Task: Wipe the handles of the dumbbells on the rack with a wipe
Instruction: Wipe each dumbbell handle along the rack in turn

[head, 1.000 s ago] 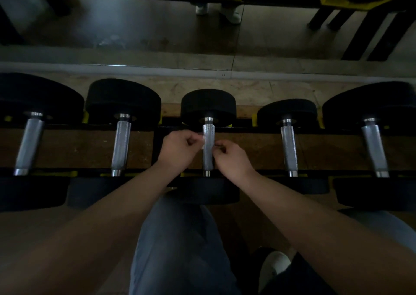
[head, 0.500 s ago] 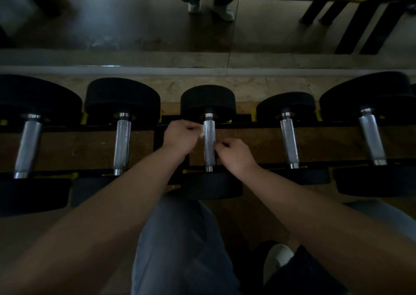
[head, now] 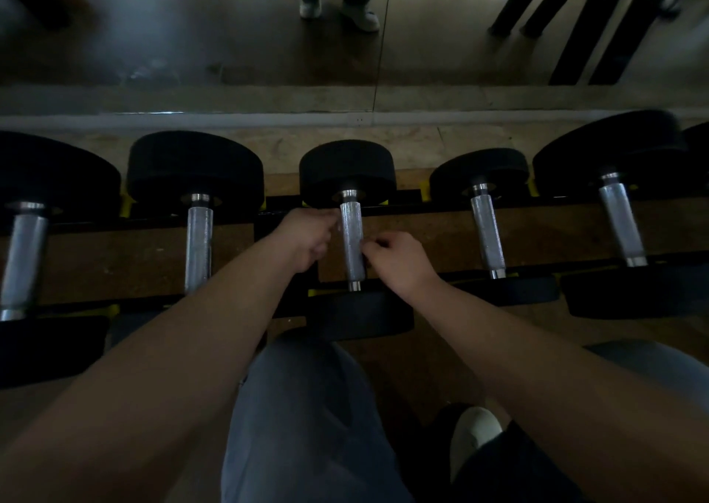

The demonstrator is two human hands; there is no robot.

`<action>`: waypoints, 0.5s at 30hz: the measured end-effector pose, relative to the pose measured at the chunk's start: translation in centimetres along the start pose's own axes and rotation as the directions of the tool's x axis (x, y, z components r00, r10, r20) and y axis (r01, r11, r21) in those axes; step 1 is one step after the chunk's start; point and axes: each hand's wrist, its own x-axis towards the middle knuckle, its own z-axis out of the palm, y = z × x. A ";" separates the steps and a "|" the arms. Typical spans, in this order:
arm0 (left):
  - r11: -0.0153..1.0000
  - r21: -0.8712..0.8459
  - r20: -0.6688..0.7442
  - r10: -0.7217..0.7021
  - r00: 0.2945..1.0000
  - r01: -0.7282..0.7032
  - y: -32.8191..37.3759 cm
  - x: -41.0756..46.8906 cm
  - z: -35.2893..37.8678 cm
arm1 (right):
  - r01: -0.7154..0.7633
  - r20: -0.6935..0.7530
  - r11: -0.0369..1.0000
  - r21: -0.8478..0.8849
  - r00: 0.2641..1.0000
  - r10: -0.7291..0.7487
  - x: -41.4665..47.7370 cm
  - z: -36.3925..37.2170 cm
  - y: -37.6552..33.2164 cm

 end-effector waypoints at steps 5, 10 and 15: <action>0.810 0.581 0.157 -0.018 0.987 -0.078 -0.2 -2.1 -1.3 | 0.001 -0.063 0.998 0.061 0.998 0.003 0.2 0.1 0.3; 0.807 0.590 0.179 -0.149 0.972 0.015 -1.0 -2.6 -1.3 | -0.026 -0.039 0.998 0.052 0.999 0.028 0.4 0.1 0.2; 0.996 0.037 0.053 -0.082 0.995 0.080 -0.6 -1.4 -0.4 | -0.003 -0.030 0.999 0.038 1.000 0.005 0.2 0.0 0.2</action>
